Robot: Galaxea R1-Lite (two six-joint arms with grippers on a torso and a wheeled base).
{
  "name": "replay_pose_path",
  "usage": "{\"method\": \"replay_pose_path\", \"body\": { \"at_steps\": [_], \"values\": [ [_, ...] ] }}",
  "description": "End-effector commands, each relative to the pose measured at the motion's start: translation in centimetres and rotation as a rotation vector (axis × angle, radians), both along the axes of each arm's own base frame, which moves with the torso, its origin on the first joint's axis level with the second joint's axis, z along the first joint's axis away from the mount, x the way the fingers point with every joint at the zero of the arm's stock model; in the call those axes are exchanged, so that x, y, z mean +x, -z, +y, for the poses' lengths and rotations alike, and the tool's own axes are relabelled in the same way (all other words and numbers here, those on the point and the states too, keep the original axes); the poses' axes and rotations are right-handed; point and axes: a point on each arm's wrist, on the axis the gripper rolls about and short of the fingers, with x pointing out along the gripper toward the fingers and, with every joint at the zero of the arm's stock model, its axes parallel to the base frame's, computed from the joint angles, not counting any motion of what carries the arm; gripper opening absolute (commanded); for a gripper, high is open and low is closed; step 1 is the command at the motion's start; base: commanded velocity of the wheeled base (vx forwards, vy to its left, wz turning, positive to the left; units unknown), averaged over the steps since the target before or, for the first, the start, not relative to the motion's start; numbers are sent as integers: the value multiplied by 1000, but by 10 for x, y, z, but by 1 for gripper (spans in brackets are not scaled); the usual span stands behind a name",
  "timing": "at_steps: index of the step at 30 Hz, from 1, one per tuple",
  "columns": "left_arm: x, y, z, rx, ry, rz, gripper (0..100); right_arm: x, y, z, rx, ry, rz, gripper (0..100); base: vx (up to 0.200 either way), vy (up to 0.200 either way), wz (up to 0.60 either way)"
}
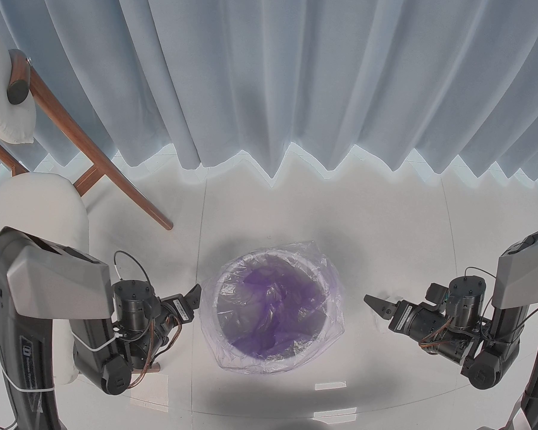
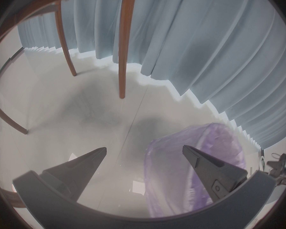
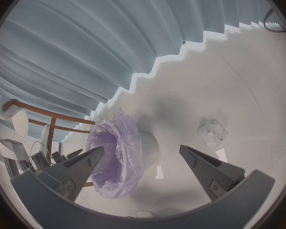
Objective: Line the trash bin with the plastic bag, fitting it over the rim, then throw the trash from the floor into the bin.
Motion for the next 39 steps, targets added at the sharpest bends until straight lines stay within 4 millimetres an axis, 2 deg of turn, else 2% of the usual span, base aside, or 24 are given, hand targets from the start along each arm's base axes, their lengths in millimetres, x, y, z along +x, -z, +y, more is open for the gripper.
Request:
{"method": "replay_pose_path", "body": {
  "at_steps": [1, 2, 4, 9, 12, 16, 20, 27, 32, 35, 39],
  "values": [
    [-36, -67, -12, -73, 83, -158, 100, -4, -2, -1, 2, -1, -3, 100, 0, 0, 0],
    [-57, -84, -18, -97, 143, -193, 100, -3, -1, -1, 1, -2, -6, 100, 0, 0, 0],
    [-75, -91, -18, -106, 180, -197, 100, -1, -1, 0, 4, -3, -11, 100, 0, 0, 0],
    [-92, -91, -5, -103, 228, -162, 100, -1, 3, 9, 2, -32, -3, 100, 0, 0, 0],
    [-94, -90, 1, -107, 245, -148, 100, -3, 5, 13, 0, -49, 1, 100, 0, 0, 0],
    [-94, -88, 15, -111, 230, -131, 100, -1, 6, 22, 5, -73, -10, 100, -200, 0, 0],
    [-96, -89, 16, -117, 251, -128, 100, 5, 9, 25, 6, -74, -15, 100, -200, 0, 0],
    [-97, -91, 17, -105, 233, -139, 100, 31, 21, 33, 33, -51, -43, 100, -200, 0, 0],
    [-96, -90, 17, -109, 217, -133, 100, 45, 32, 41, 36, -54, -49, 100, 0, 0, 0],
    [-99, -89, 19, -106, 215, -125, 100, 52, 51, 46, 15, -59, -19, 100, 0, 0, 0],
    [-99, -89, 20, -104, 211, -125, 100, 65, 55, 50, 24, -52, -37, 100, 0, 0, 0]
  ]
}}
